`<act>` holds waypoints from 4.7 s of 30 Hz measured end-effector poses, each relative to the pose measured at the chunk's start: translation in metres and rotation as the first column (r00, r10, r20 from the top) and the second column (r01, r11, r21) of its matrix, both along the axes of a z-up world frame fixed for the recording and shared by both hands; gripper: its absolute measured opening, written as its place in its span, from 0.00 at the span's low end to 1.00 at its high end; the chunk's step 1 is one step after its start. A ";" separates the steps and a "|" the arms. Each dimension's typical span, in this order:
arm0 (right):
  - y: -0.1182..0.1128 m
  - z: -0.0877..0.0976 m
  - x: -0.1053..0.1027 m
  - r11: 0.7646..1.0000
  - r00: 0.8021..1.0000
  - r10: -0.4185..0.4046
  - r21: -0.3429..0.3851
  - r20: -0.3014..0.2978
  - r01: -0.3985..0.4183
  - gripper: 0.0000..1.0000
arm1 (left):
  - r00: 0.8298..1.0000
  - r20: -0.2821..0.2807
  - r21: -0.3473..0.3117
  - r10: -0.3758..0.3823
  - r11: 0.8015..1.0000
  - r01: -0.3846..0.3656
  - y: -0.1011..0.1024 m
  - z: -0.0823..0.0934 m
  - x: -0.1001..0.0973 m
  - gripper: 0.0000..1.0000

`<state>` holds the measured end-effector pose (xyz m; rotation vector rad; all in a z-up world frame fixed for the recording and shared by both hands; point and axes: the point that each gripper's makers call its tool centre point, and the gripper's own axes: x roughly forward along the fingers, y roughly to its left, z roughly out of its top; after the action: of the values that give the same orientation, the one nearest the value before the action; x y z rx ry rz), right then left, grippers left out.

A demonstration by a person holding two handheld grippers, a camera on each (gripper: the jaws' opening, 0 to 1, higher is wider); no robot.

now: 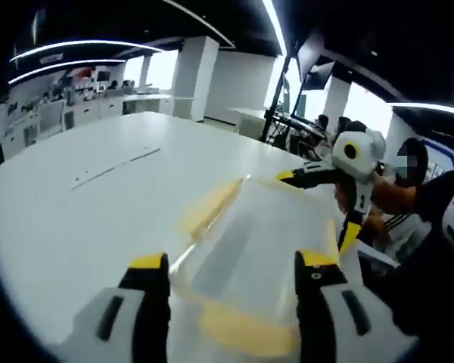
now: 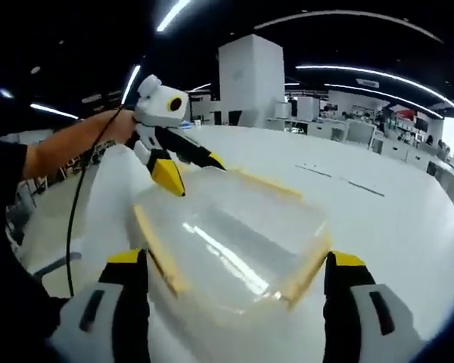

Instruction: Snap each plastic latch of the storage box into its locked position after aligning the lid with the box until every specified latch is closed and the lid sits flush.

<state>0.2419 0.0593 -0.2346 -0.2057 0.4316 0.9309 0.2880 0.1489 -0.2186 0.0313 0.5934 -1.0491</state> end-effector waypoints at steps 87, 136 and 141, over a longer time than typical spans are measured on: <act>0.002 -0.001 -0.002 0.977 0.980 -0.155 0.165 0.121 0.134 0.89 | 0.998 0.053 -0.039 0.037 0.999 -0.035 0.004 0.006 0.001 0.65; -0.013 0.002 -0.005 0.995 0.960 -0.054 0.093 0.274 0.029 0.78 | 0.979 0.167 -0.132 0.114 0.987 -0.092 0.020 0.016 0.005 0.48; -0.015 0.013 -0.004 0.995 0.949 -0.014 0.099 0.314 -0.019 0.82 | 0.967 0.226 -0.226 0.120 0.972 -0.068 0.021 0.032 0.007 0.38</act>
<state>0.2379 0.0438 -0.2214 -0.2573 0.0888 0.9013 0.2951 0.1702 -0.1863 -0.0614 0.2579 -0.9947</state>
